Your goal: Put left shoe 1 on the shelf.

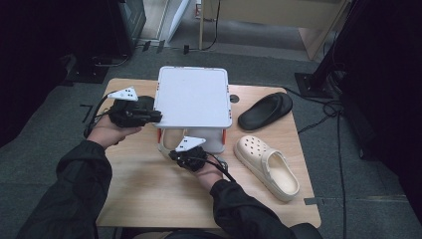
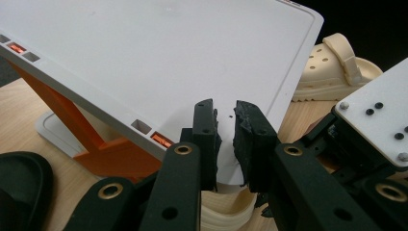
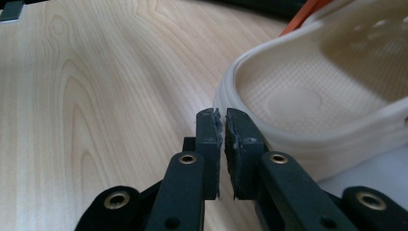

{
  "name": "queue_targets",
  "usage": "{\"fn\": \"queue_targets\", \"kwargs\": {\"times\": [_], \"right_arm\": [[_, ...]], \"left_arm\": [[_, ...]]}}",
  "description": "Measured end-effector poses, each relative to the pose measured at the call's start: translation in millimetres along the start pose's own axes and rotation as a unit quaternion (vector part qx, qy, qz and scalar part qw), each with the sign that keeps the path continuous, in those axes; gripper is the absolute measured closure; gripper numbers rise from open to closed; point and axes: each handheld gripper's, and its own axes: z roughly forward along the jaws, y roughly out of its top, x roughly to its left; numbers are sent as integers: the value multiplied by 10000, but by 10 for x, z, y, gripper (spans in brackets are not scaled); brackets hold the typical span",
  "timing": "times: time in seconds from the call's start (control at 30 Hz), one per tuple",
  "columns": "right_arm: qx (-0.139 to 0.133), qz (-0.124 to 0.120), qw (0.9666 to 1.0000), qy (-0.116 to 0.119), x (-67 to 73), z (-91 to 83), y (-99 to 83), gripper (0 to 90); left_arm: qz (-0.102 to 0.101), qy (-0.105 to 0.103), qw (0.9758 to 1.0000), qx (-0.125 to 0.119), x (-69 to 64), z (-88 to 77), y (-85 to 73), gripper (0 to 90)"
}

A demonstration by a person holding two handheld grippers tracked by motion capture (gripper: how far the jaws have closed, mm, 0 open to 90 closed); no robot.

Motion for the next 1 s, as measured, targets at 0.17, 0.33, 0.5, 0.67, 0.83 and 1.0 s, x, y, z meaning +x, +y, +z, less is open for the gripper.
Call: {"fn": "queue_targets", "kwargs": {"times": [0.17,0.33,0.5,0.67,0.83,1.0], "right_arm": [[-97,134,9997,175,-7,-141,-55,829],[-157,309,9990,286,-30,-322,-144,808],[-162,523,9978,376,-61,-476,-210,771],[-151,773,9959,437,-114,-652,-246,734],[-163,840,9954,423,-177,-869,-270,695],[-141,823,9963,211,-277,-1133,-339,676]], "left_arm": [[-83,79,9999,-29,-26,3,-6,780],[-266,134,9995,-58,-41,7,-8,780],[-301,122,9995,-27,-50,1,0,764],[-393,-38,9991,-137,-50,-18,-34,708],[-430,-24,9983,-391,-126,-125,-48,633],[-366,45,9986,-373,-255,-216,-99,601]]}}
